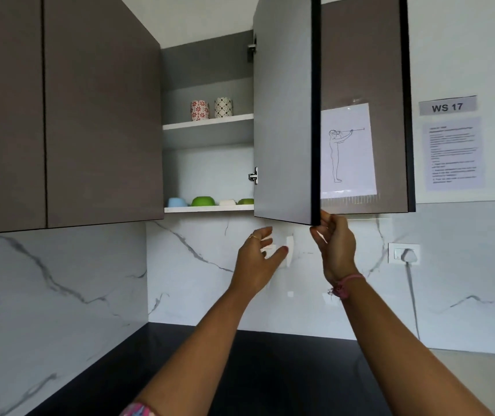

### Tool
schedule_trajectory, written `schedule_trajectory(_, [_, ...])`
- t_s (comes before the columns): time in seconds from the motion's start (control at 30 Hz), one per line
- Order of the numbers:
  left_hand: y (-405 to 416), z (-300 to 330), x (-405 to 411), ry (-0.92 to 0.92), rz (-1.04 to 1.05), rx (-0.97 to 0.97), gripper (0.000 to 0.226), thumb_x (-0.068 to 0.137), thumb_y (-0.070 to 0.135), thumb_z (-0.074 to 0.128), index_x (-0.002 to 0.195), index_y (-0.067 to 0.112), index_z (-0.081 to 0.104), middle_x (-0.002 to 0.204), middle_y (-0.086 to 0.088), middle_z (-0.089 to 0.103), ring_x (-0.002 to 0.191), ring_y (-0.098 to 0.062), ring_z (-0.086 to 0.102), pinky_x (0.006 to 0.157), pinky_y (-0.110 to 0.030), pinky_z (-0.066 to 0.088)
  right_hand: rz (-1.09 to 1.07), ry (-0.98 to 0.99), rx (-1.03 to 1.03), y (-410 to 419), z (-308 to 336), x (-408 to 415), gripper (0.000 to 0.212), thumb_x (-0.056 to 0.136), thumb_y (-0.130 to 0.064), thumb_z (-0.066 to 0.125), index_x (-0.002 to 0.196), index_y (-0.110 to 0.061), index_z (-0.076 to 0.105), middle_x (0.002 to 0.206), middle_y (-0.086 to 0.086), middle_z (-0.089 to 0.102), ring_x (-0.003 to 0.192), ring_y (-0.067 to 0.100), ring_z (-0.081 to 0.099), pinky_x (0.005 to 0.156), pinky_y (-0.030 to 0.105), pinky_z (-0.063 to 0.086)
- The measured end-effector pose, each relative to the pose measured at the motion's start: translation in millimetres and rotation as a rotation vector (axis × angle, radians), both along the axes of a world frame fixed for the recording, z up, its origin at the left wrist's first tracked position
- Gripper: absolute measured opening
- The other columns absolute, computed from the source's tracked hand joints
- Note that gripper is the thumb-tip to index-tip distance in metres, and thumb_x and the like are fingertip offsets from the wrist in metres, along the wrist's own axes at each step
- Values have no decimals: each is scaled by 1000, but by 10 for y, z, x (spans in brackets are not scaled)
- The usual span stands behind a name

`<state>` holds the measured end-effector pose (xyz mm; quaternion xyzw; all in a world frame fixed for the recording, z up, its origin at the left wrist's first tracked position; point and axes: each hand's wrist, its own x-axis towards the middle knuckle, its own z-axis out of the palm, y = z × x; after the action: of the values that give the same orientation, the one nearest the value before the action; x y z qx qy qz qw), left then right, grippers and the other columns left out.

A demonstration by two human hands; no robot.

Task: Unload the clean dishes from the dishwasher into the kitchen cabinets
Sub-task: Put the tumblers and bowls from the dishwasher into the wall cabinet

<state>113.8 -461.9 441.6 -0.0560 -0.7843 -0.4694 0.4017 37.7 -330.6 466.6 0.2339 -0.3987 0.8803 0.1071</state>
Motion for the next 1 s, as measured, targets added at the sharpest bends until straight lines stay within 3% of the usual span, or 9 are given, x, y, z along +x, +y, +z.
schedule_trajectory(0.1, [27, 156, 18, 25, -34, 181, 71, 82, 32, 72, 142, 20, 36, 146, 2, 42, 134, -16, 41, 101, -26, 37, 26, 77, 117, -283, 16, 229, 33, 100, -16, 34, 98, -22, 66, 96, -11, 70, 89, 3, 67, 80, 18, 55])
schedule_trajectory(0.17, [-30, 218, 9, 65, -33, 227, 66, 85, 31, 69, 142, 20, 38, 146, 2, 44, 134, -16, 41, 103, -26, 37, 87, 123, 171, -454, 16, 330, 34, 100, -14, 35, 97, -24, 68, 94, -13, 73, 90, 1, 69, 77, 15, 55])
schedule_trajectory(0.3, [-302, 185, -34, 247, 27, 346, 33, 91, 29, 61, 121, 22, 53, 112, 5, 64, 111, -14, 59, 79, -5, 45, 260, 187, 280, -751, 25, 365, 29, 99, -14, 40, 106, -12, 68, 111, 0, 71, 107, 10, 65, 95, 25, 50])
schedule_trajectory(0.43, [-692, 139, -76, 352, 103, 470, 27, 91, 34, 59, 114, 18, 58, 98, 9, 67, 100, -14, 64, 84, -19, 51, 262, 158, 393, -1095, -14, 172, 31, 100, -22, 43, 122, -8, 59, 126, 7, 63, 117, 17, 60, 103, 30, 43])
schedule_trajectory(0.6, [-1275, 108, -249, 459, 163, 588, 32, 93, 36, 56, 111, 10, 62, 104, -1, 68, 99, -13, 63, 92, -26, 50, 270, -43, 266, -1463, -61, -326, 29, 98, -5, 43, 124, 5, 52, 127, 24, 57, 121, 34, 54, 105, 37, 41])
schedule_trajectory(0.7, [-1725, 131, -392, 528, 122, 700, 18, 94, 34, 56, 88, 18, 60, 84, 3, 63, 82, -10, 60, 84, -25, 49, 249, -112, 228, -1719, -83, -652, 34, 97, 0, 45, 129, 10, 48, 98, 26, 59, 100, 38, 60, 97, 32, 47])
schedule_trajectory(0.8, [-2170, 170, -525, 548, 65, 788, 18, 95, 30, 55, 81, 19, 56, 78, 7, 62, 71, 0, 61, 80, -23, 49, 246, -192, 242, -1994, -40, -935, 22, 95, -8, 52, 102, 13, 56, 80, 28, 43, 67, 33, 59, 97, 32, 48])
schedule_trajectory(0.9, [-2581, 197, -669, 541, 44, 814, 18, 94, 31, 55, 84, 17, 57, 82, 4, 65, 74, -2, 64, 80, -22, 53, 216, -247, 163, -2258, 19, -1187, 37, 90, -19, 64, 101, 14, 53, 85, 39, 42, 74, 31, 59, 108, 49, 34])
schedule_trajectory(1.0, [-2935, 222, -809, 533, 6, 798, 21, 95, 30, 55, 80, 15, 55, 78, 2, 64, 69, -3, 64, 79, -21, 56, 228, -247, 100, -2541, 33, -1401, 53, 87, -22, 69, 114, 20, 51, 76, 11, 44, 65, 18, 48, 108, 51, 34])
